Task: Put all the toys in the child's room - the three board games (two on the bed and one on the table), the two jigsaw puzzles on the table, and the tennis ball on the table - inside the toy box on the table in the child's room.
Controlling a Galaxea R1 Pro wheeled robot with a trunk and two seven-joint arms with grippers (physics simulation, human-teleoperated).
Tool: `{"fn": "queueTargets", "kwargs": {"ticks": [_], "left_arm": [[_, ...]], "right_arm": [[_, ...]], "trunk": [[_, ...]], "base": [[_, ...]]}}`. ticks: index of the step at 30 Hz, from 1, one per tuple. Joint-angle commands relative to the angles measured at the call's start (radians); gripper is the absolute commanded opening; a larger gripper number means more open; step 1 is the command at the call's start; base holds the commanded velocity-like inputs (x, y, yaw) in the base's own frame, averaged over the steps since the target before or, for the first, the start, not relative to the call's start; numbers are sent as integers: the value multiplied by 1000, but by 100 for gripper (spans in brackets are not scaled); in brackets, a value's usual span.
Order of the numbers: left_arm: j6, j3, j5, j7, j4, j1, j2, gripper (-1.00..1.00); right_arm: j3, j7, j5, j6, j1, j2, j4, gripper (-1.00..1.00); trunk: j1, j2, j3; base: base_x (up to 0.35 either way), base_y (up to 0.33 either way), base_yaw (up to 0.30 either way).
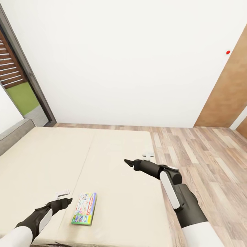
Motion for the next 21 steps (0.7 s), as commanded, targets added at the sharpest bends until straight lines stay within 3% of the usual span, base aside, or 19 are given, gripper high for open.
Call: {"fn": "queueTargets", "kwargs": {"ticks": [1, 5, 7, 11, 15, 21], "left_arm": [[8, 5, 7, -4, -2, 0, 0, 100], [7, 6, 7, -3, -2, 0, -1, 100], [6, 5, 7, -3, -2, 0, -1, 100], [5, 5, 7, -2, -2, 0, -1, 100], [5, 5, 7, -2, -2, 0, 0, 100], [4, 5, 7, -2, -3, 0, 0, 100]], "right_arm": [[-1, 3, -5, 9, -1, 0, -15, 100], [1, 12, -49, 53, 0, 1, -104, 100], [0, 39, -98, 78, 6, 1, -150, 100], [-7, 85, -131, 93, 15, -8, -182, 100], [-24, 150, -142, 96, 19, -30, -195, 100], [-30, 196, -145, 93, 20, -40, -200, 100]], "trunk": [[1, -2, -4], [1, -2, -10], [1, -2, -14], [1, -2, -20], [1, -2, -27], [1, -2, -37]], "base": [[0, 0, 0], [0, 0, 0], [0, 0, 0], [0, 0, 0], [0, 0, 0], [0, 0, 0]]}}
